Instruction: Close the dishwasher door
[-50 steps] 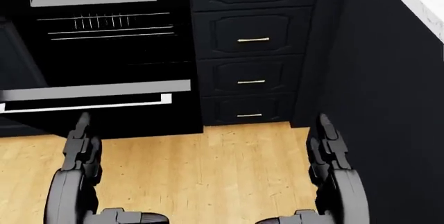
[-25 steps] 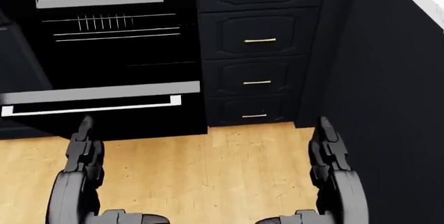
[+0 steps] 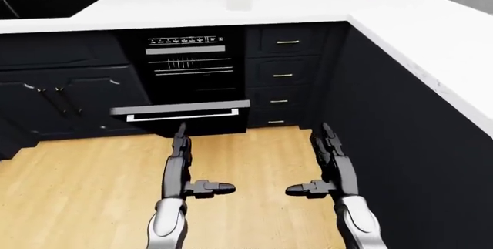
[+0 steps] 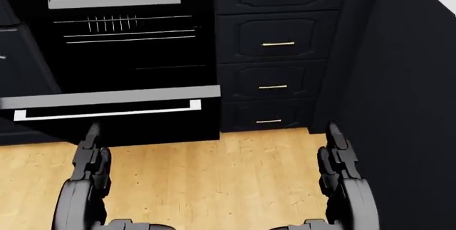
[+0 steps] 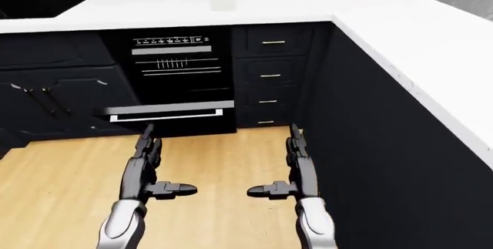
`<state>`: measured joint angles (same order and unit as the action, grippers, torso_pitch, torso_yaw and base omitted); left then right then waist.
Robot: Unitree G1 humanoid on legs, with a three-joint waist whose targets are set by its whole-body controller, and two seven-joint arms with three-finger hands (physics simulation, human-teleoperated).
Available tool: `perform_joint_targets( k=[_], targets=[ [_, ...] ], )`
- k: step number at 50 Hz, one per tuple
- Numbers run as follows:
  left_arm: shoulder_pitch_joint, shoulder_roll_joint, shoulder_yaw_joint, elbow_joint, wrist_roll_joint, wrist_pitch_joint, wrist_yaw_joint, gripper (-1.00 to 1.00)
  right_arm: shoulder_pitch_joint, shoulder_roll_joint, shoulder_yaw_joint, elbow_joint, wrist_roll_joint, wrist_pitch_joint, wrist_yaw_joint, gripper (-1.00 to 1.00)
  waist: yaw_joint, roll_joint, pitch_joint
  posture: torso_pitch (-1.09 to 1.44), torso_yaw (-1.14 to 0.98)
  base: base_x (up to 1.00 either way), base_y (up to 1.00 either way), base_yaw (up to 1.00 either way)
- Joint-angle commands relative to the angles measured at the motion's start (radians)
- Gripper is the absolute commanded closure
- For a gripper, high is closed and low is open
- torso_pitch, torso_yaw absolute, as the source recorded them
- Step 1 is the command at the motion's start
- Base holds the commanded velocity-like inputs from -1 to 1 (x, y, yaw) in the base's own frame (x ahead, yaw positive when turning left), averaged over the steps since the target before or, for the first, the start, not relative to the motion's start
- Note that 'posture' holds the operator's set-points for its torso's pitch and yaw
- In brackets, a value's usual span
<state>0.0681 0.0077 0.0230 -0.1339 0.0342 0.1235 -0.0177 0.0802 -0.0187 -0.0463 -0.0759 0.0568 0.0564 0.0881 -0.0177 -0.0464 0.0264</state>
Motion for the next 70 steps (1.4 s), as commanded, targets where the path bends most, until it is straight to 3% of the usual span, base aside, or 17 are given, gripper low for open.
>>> perform_joint_targets(
  k=[1,6,9,11,20,23,24,28,32,36,47,50,61,63,65,66,70],
  targets=[
    [-0.022,0.008,0.017,-0.052,-0.001,-0.038,0.007,-1.0,-0.021,0.005,0.017,-0.06,0.002,-0.031,0.007,-1.0,0.007,0.001,-0.015,0.0,0.0,0.0,0.21,0.0],
    [-0.008,0.009,0.022,-0.098,-0.007,-0.014,0.003,-1.0,0.002,0.007,0.023,-0.105,0.004,-0.017,0.009,-1.0,0.005,0.068,0.0,0.0,0.0,0.0,0.21,0.0],
    [0.002,0.006,0.018,-0.126,-0.005,-0.002,0.003,-1.0,0.008,0.009,0.025,-0.119,0.002,-0.013,0.007,-1.0,0.002,0.14,-0.027,0.0,0.0,0.0,0.21,0.0],
    [-0.009,0.007,0.023,-0.103,-0.008,-0.013,0.003,-1.0,0.005,0.009,0.025,-0.115,0.001,-0.015,0.007,-1.0,0.013,0.116,0.0,0.0,0.0,0.0,0.21,0.0],
    [0.025,0.008,0.038,-0.238,-0.03,0.071,-0.007,-1.0,0.04,0.012,0.04,-0.187,-0.002,0.011,0.006,-1.0,0.017,0.028,0.0,0.0,0.0,0.0,0.21,0.0],
    [0.053,0.006,0.041,-0.332,-0.035,0.12,-0.015,-1.0,0.054,0.013,0.042,-0.214,-0.026,0.0,-0.009,-1.0,0.015,-0.038,-0.009,0.0,0.0,0.0,0.21,0.0],
    [0.055,0.005,0.043,-0.342,-0.035,0.127,-0.018,-1.0,0.059,0.014,0.046,-0.223,-0.019,0.006,-0.003,-1.0,0.004,0.003,0.0,0.0,0.0,0.0,0.2,0.0],
    [0.055,0.005,0.057,-0.375,-0.042,0.151,-0.029,-1.0,0.07,0.011,0.037,-0.276,-0.011,0.034,0.001,-1.0,0.008,-0.003,-0.009,0.0,0.0,0.0,0.21,0.0],
    [0.048,0.002,0.058,-0.354,-0.046,0.138,-0.033,-1.0,0.057,0.012,0.03,-0.252,-0.01,0.027,0.002,-1.0,0.009,0.037,0.005,0.0,0.0,0.0,0.21,0.0],
    [0.031,0.002,0.049,-0.29,-0.036,0.104,-0.025,-1.0,0.045,0.01,0.024,-0.241,-0.006,0.033,0.005,-1.0,0.008,0.138,-0.014,0.0,0.0,0.0,0.21,0.0],
    [0.026,0.001,0.025,-0.218,-0.021,0.057,-0.009,-1.0,0.051,0.018,0.069,-0.184,-0.033,-0.015,0.0,-1.0,0.016,0.034,0.001,0.0,0.0,0.0,0.21,0.0],
    [0.025,0.0,0.015,-0.191,-0.014,0.035,-0.006,-1.0,0.049,0.015,0.068,-0.179,-0.031,-0.016,0.001,-1.0,0.013,-0.024,-0.005,0.0,0.0,0.0,0.21,0.0],
    [0.032,0.001,0.012,-0.216,-0.017,0.051,-0.009,-1.0,0.052,0.014,0.064,-0.198,-0.023,0.001,0.004,-1.0,0.007,0.048,0.002,0.0,0.0,0.0,0.23,0.0],
    [0.028,0.001,0.014,-0.205,-0.017,0.044,-0.009,-1.0,0.051,0.015,0.063,-0.199,-0.022,0.003,0.004,-1.0,0.005,0.087,-0.003,0.0,0.0,0.0,0.32,0.0],
    [0.03,0.001,0.013,-0.211,-0.017,0.049,-0.009,-1.0,0.056,0.016,0.066,-0.212,-0.023,0.009,0.003,-1.0,0.012,0.166,-0.026,0.0,0.0,0.0,0.32,0.0],
    [0.032,0.0,0.013,-0.219,-0.018,0.054,-0.008,-1.0,0.053,0.015,0.063,-0.204,-0.022,0.004,0.003,-1.0,0.02,0.1,-0.006,0.0,0.0,0.0,0.32,0.0],
    [0.025,0.001,0.016,-0.199,-0.021,0.042,-0.009,-1.0,0.046,0.014,0.056,-0.191,-0.016,-0.001,0.005,-1.0,0.018,0.089,-0.009,0.0,0.0,0.0,0.32,0.0]
  ],
)
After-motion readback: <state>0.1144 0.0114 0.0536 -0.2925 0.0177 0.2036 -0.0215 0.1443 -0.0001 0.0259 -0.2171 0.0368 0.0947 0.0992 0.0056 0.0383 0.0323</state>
